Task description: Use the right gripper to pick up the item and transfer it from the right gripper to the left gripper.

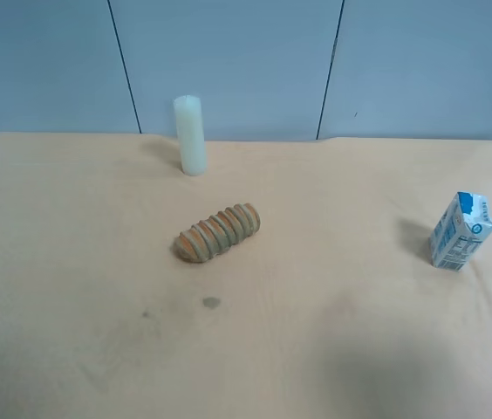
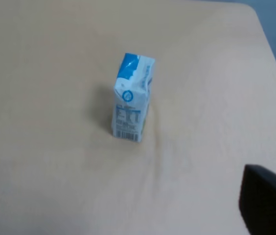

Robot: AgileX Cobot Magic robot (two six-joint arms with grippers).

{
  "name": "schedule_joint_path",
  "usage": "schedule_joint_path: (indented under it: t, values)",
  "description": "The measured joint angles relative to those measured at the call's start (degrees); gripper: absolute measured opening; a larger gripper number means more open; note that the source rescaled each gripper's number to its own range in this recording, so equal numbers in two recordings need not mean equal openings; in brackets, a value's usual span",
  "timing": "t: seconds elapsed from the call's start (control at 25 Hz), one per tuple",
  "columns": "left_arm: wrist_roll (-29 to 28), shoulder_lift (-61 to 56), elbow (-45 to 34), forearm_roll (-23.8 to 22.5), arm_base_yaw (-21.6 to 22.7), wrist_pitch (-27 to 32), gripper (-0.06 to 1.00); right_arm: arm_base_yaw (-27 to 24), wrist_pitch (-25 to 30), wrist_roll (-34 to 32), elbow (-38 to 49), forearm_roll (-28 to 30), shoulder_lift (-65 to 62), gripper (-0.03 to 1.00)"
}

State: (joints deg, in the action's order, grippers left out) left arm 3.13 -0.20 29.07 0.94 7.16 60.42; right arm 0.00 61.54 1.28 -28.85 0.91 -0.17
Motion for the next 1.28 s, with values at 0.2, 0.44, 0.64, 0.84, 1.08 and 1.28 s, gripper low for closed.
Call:
schedule_joint_path:
  t: [0.2,0.44,0.64,0.84,1.08,1.28]
  values:
    - [0.0,0.0,0.0,0.0,0.0,0.0,0.96,0.0,0.0,0.0,0.0,0.0,0.0,1.0]
    - [0.0,0.0,0.0,0.0,0.0,0.0,0.96,0.0,0.0,0.0,0.0,-0.2,0.0,1.0]
    - [0.0,0.0,0.0,0.0,0.0,0.0,0.96,0.0,0.0,0.0,0.0,-1.5,0.0,1.0]
    - [0.0,0.0,0.0,0.0,0.0,0.0,0.96,0.0,0.0,0.0,0.0,-1.6,0.0,1.0]
    - [0.0,0.0,0.0,0.0,0.0,0.0,0.96,0.0,0.1,0.0,0.0,-3.1,2.3,1.0]
    - [0.0,0.0,0.0,0.0,0.0,0.0,0.96,0.0,0.1,-2.6,-1.9,-5.4,14.7,1.0]
